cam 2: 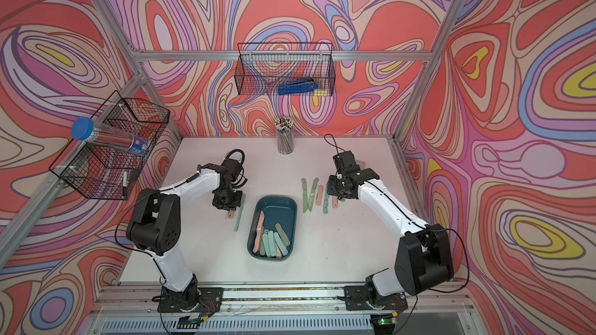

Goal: Take the fruit knife out of the storage box
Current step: Place the fruit knife at the center of the board.

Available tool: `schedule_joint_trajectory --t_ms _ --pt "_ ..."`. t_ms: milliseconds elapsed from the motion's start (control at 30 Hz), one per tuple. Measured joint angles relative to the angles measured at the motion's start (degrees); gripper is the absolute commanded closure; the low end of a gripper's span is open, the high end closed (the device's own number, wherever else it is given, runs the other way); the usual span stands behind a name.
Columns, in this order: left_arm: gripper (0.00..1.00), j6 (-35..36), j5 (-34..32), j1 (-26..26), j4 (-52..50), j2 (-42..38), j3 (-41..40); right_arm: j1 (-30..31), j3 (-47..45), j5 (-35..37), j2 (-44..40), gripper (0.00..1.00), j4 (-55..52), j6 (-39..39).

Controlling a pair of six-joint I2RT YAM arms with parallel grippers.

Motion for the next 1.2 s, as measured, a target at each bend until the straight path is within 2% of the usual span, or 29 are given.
schedule_joint_trajectory --t_ms 167,200,1200 --pt "0.46 0.0 0.59 0.22 0.13 0.74 0.02 0.0 0.0 -0.35 0.42 0.54 0.07 0.02" --pt "0.44 -0.02 0.46 0.22 0.13 0.74 0.04 0.02 0.0 -0.39 0.42 0.54 0.09 0.02" --pt "0.45 -1.57 -1.29 -1.03 0.11 3.08 1.2 0.26 0.0 -0.68 0.42 0.54 0.85 0.48"
